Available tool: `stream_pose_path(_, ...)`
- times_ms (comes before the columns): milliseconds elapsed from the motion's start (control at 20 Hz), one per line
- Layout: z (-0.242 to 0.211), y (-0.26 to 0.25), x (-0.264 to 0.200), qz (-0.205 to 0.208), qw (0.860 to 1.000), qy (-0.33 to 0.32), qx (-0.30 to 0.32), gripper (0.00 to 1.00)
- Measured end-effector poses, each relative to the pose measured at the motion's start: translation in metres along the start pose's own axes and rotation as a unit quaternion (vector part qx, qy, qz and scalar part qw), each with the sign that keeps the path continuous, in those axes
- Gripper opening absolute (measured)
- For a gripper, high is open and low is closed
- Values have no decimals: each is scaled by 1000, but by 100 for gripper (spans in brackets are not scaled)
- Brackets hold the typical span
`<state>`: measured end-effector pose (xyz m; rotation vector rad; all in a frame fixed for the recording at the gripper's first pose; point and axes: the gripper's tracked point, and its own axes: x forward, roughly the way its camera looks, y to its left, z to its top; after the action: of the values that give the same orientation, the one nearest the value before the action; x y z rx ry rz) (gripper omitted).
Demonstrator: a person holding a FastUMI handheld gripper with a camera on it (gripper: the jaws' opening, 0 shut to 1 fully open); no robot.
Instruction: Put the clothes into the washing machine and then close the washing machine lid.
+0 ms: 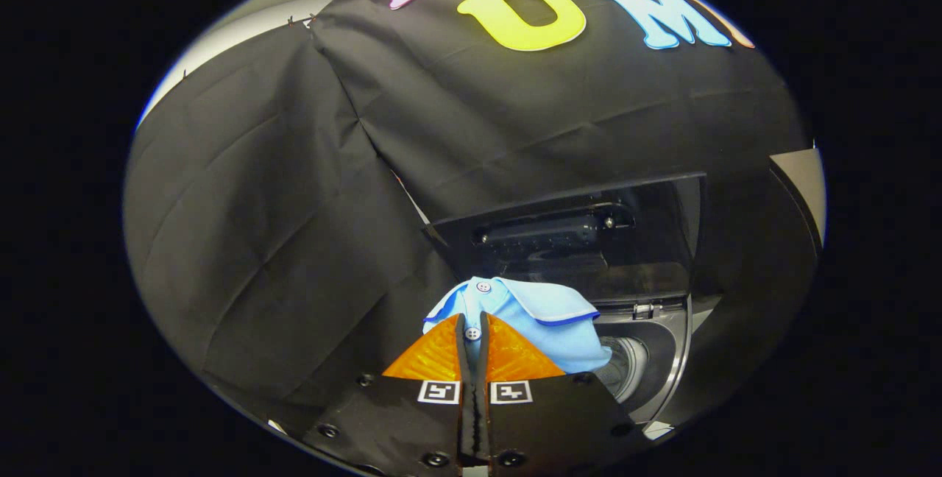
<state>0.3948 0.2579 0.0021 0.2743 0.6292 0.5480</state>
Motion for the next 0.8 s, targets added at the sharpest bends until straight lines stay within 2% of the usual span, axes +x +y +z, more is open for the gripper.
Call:
stream_pose_path(150, -21, -4, 12, -18, 1000, 7, -6, 1)
stream_pose_path(500, -39, -26, 40, -78, 996, 4, -38, 1)
stream_pose_path(650, -50, -47, 49, -125, 991, -4, -53, 1)
stream_pose_path(800, -61, -61, 57, -151, 987, -3, -59, 2)
